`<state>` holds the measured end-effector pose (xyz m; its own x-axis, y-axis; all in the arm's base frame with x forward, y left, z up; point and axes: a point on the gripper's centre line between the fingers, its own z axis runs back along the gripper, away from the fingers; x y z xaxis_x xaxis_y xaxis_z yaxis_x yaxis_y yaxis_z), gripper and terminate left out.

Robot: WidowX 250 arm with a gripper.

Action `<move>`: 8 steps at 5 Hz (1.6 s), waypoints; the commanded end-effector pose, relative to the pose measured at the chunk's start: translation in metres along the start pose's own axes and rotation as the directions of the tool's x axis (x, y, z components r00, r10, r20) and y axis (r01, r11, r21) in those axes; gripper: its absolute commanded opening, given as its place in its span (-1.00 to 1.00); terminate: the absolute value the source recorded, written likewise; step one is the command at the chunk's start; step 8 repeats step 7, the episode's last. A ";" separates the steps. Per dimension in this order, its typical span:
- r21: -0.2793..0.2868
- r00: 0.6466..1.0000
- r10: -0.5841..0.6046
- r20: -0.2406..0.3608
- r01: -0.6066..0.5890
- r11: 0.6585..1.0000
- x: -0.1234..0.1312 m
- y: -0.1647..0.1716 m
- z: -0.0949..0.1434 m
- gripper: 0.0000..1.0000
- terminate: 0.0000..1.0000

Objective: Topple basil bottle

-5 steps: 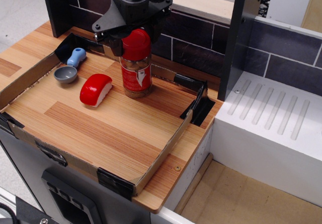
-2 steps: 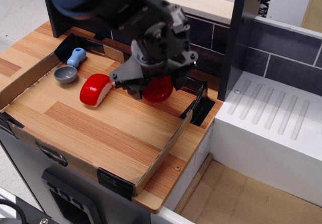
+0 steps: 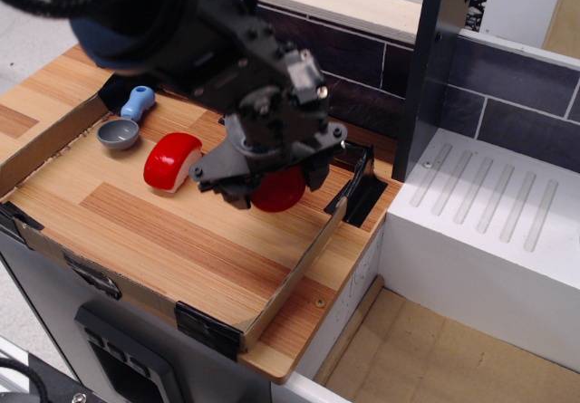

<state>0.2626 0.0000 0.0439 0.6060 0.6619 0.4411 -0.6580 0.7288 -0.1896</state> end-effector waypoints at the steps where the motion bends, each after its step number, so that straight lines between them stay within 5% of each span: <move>1: 0.025 0.992 0.020 -0.127 -0.017 1.000 0.004 -0.002 -0.003 1.00 -1.00; 2: 0.012 0.983 0.022 -0.180 -0.020 1.000 0.008 -0.005 0.002 1.00 -1.00; 6: 0.053 0.974 0.119 -0.194 -0.111 0.992 0.046 -0.015 0.041 1.00 -1.00; 7: 0.053 0.974 0.119 -0.194 -0.111 0.992 0.046 -0.015 0.041 1.00 1.00; 8: 0.053 0.974 0.119 -0.194 -0.111 0.992 0.046 -0.015 0.041 1.00 1.00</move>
